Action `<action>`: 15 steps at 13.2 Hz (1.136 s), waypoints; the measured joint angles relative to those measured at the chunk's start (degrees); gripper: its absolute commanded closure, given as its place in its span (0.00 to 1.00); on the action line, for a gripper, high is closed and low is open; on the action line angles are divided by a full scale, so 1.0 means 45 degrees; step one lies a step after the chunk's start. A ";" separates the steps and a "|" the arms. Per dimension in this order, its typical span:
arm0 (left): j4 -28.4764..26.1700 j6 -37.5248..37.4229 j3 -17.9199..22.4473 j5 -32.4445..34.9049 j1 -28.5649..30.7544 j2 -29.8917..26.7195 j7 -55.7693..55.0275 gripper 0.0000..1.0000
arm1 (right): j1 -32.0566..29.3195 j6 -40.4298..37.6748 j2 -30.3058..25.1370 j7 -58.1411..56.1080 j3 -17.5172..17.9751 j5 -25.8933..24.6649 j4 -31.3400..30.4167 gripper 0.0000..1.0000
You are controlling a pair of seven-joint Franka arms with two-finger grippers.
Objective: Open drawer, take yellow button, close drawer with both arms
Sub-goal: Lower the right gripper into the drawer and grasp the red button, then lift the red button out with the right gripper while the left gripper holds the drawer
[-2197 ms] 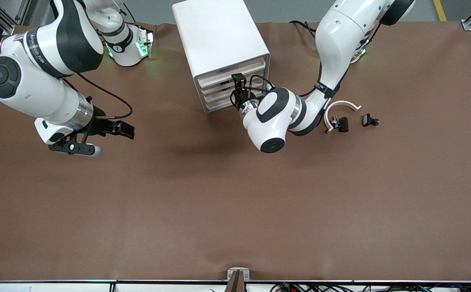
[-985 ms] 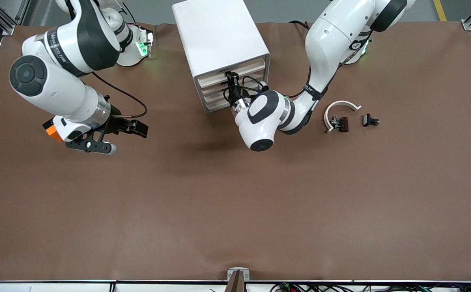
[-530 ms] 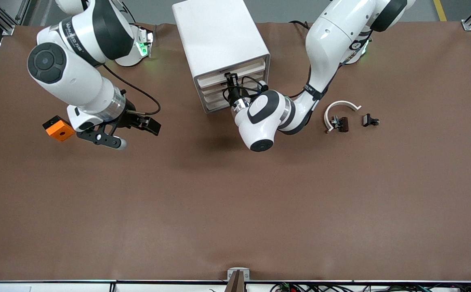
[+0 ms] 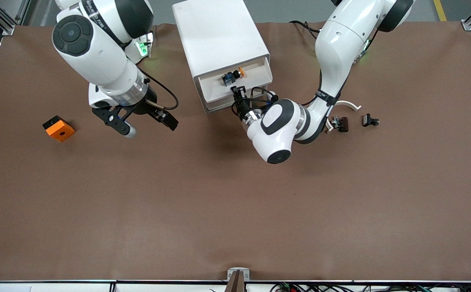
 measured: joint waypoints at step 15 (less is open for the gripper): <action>0.0505 0.1405 0.0393 0.0004 0.0140 -0.0011 0.0842 0.76 | 0.2864 -0.0024 0.0098 0.8237 0.0024 -0.0009 -0.0515 0.00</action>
